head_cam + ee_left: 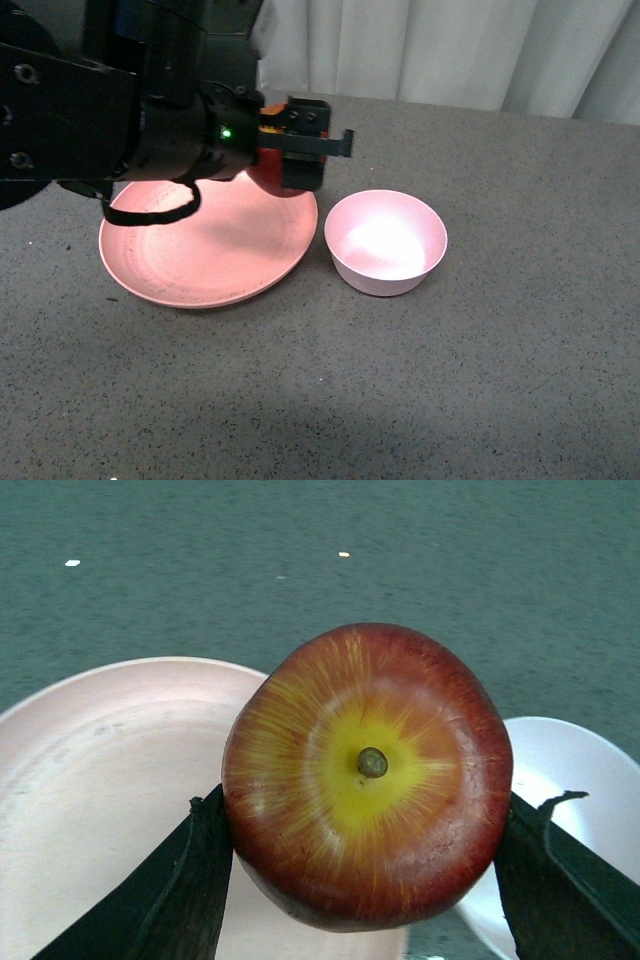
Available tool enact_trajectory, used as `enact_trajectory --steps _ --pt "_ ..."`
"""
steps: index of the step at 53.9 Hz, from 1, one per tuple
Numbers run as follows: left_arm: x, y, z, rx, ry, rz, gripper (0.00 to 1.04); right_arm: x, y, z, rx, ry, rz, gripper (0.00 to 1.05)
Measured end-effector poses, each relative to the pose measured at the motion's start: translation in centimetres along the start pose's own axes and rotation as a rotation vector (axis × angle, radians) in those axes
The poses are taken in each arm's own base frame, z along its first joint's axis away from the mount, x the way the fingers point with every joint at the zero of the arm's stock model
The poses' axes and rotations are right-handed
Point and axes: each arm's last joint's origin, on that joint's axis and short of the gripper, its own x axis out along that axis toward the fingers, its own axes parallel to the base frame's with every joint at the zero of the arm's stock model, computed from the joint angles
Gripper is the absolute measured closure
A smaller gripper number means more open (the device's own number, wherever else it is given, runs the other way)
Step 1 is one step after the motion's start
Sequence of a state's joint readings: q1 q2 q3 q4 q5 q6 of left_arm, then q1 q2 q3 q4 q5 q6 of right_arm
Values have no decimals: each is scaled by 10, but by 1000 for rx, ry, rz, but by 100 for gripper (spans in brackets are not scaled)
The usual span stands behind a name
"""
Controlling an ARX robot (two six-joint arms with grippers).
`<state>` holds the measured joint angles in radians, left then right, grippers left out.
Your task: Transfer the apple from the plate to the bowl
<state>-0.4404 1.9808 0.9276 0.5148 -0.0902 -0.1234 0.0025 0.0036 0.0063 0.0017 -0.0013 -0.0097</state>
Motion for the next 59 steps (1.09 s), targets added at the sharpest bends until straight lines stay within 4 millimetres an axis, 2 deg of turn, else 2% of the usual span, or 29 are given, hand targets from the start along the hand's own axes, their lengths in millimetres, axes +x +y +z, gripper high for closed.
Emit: enact_trajectory --steps 14,18,23,33,51,57,59 --pt "9 -53 0 55 12 -101 40 0 0 0 0 0 0 9" --pt "12 -69 -6 75 27 -141 40 0 0 0 0 0 0 9" --pt "15 -79 -14 93 48 -158 40 0 0 0 0 0 0 9" --pt "23 -79 -30 103 89 -139 40 0 0 0 0 0 0 9" --pt "31 -75 -44 112 134 -123 40 0 0 0 0 0 0 9" --pt "32 -75 -44 114 139 -127 40 0 0 0 0 0 0 9" --pt "32 -75 -43 117 137 -125 35 0 0 0 0 0 0 9"
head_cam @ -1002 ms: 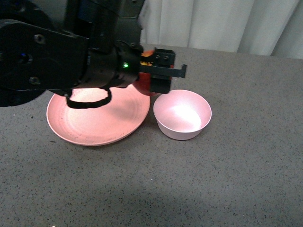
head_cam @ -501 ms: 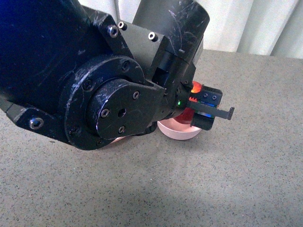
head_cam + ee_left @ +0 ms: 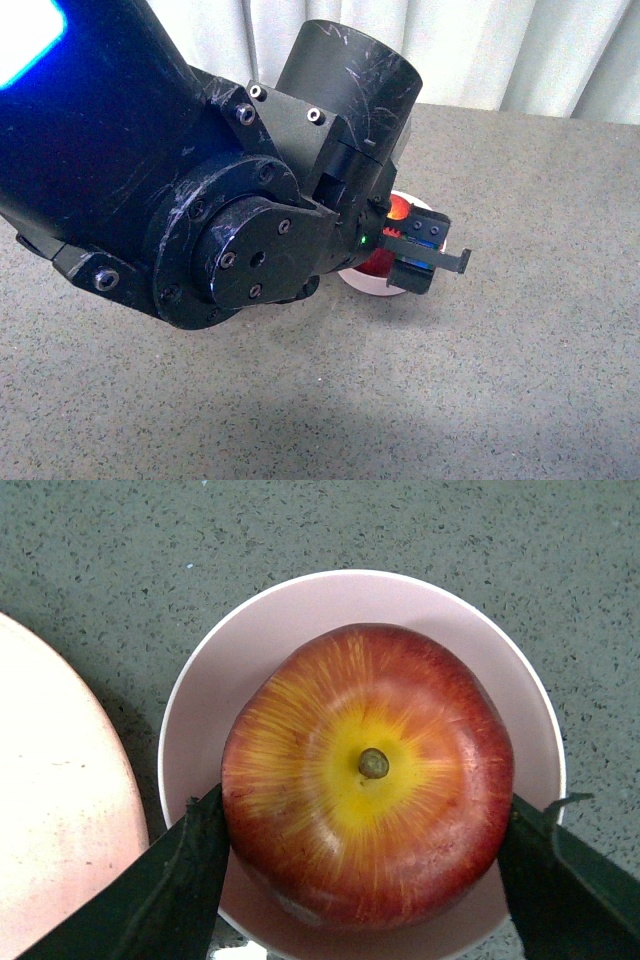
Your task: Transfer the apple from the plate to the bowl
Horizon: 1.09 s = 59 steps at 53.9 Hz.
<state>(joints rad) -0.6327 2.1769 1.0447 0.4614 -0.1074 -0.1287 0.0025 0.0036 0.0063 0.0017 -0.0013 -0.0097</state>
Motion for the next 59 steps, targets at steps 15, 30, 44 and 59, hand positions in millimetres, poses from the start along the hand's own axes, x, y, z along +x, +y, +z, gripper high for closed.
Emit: enact_trajectory --steps 15,30,44,59 --pt "-12 5 2 -41 -35 14 7 0 0 0 0 0 0 9" --pt "-61 38 7 -164 -175 147 7 0 0 0 0 0 0 9" --pt "-100 71 -31 -205 -151 265 7 0 0 0 0 0 0 9" --pt "-152 98 -54 -150 -556 433 62 0 0 0 0 0 -1 9"
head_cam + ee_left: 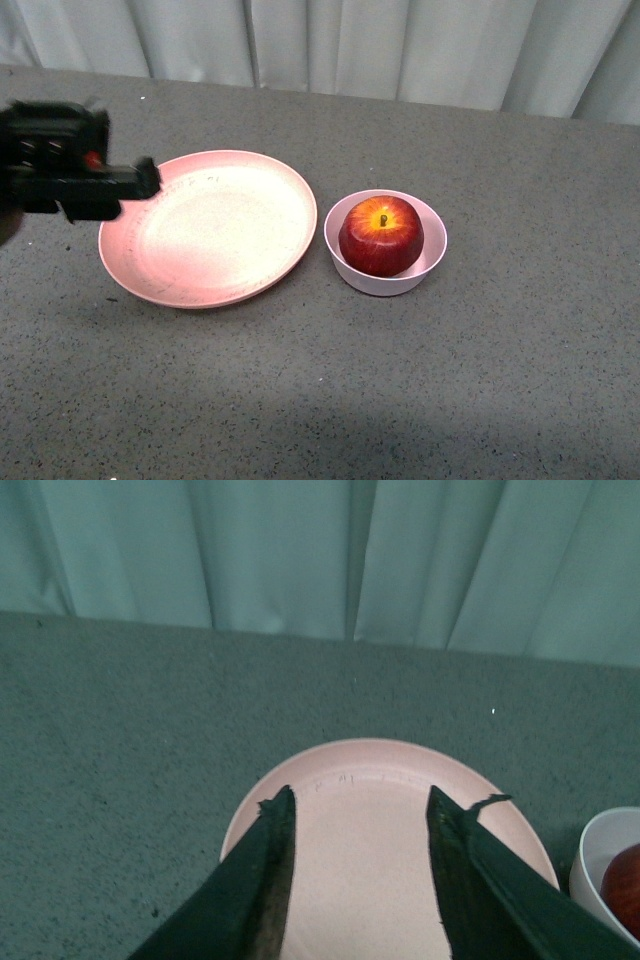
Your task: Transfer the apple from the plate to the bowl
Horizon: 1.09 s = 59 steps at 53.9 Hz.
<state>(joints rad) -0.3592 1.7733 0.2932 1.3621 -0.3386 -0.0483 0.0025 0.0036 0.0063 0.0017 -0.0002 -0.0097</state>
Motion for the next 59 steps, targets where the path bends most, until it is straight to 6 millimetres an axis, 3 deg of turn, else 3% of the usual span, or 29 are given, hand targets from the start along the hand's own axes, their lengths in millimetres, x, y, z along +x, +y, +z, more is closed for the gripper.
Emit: enact_trajectory --steps 7,11,22,46,59 --pt "-23 22 9 -2 -41 -16 92 0 0 0 0 0 3 9" --pt "-41 36 13 -2 -49 0 101 0 0 0 0 1 0 9" --pt "-69 54 25 0 -89 10 101 0 0 0 0 1 1 9" --pt "-99 75 43 0 -106 16 101 0 0 0 0 1 1 9" --pt "-111 76 46 1 -122 17 101 0 0 0 0 1 0 9"
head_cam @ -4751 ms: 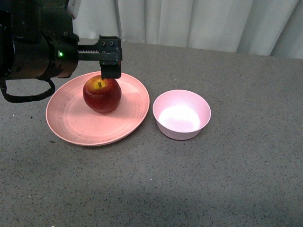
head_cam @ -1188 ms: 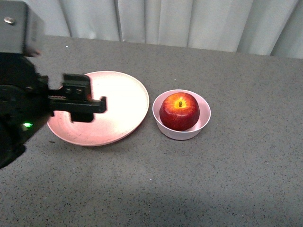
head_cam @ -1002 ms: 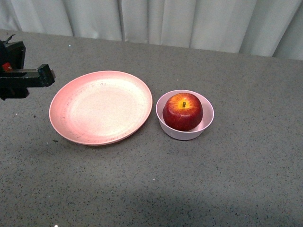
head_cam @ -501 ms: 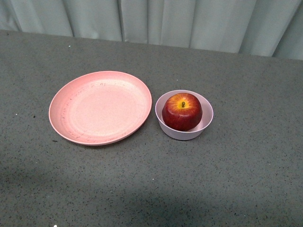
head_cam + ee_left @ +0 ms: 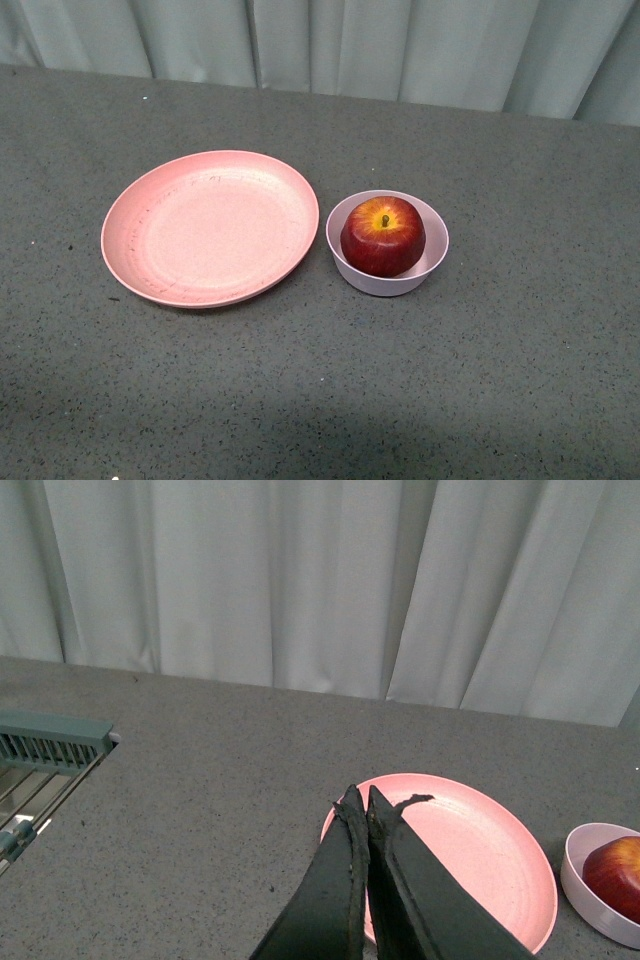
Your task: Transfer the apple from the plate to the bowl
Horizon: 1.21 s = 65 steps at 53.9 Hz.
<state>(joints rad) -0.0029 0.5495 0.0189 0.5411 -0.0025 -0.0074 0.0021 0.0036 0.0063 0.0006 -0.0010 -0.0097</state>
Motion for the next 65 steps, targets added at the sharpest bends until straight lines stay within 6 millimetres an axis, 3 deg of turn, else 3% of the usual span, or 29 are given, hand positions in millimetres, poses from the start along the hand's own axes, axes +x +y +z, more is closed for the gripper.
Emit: enact_trajectory --steps 65 --pt "-36 0 0 0 -5 -2 100 0 0 0 0 0 0 9"
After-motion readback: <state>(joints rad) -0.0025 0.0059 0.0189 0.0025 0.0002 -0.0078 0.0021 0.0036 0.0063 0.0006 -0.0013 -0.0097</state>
